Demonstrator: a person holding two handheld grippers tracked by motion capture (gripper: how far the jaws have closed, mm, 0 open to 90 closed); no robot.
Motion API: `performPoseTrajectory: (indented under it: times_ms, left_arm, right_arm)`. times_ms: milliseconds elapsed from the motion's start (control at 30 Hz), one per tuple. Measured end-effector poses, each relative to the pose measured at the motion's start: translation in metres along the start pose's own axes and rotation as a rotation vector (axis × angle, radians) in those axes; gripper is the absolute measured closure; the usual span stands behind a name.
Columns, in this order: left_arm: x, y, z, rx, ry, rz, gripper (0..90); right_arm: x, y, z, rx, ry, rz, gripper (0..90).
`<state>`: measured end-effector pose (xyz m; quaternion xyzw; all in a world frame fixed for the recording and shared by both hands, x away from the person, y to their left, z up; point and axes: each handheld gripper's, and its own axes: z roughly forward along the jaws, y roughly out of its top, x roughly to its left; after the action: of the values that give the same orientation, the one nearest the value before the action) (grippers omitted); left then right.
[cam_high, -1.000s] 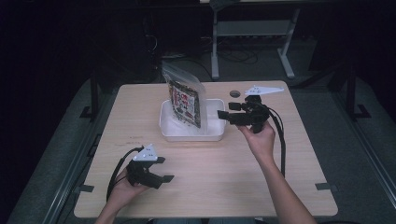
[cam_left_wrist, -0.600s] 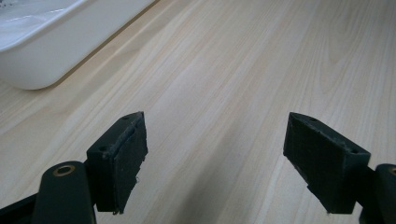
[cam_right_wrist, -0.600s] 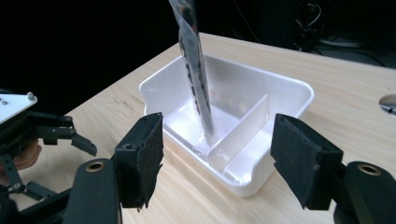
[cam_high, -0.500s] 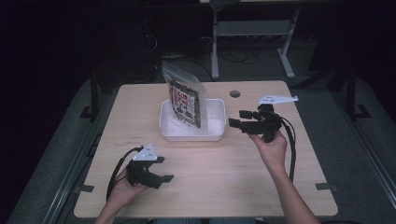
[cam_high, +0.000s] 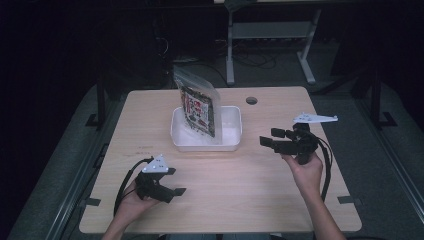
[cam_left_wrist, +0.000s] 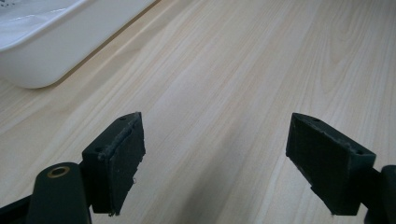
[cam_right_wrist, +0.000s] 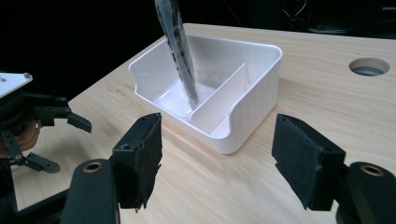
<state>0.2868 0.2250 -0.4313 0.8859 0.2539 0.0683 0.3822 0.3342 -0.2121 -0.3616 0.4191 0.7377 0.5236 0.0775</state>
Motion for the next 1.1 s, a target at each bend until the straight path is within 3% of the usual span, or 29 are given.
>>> performPoseTrajectory:
  times_ms: [333,700,1100]
  left_arm:
    - [0.000,-0.001,0.000,0.002,0.004,-0.002,18.1]
    - [-0.001,0.000,0.001,0.004,0.006,0.000,17.8]
    - [-0.001,0.000,0.001,0.004,0.005,0.003,17.8]
  right_arm:
    - [-0.007,-0.021,-0.016,0.020,-0.020,0.010,31.8]
    - [-0.017,-0.056,-0.040,0.020,-0.040,0.047,31.7]
    - [-0.014,-0.087,-0.059,0.040,-0.061,0.062,29.4]
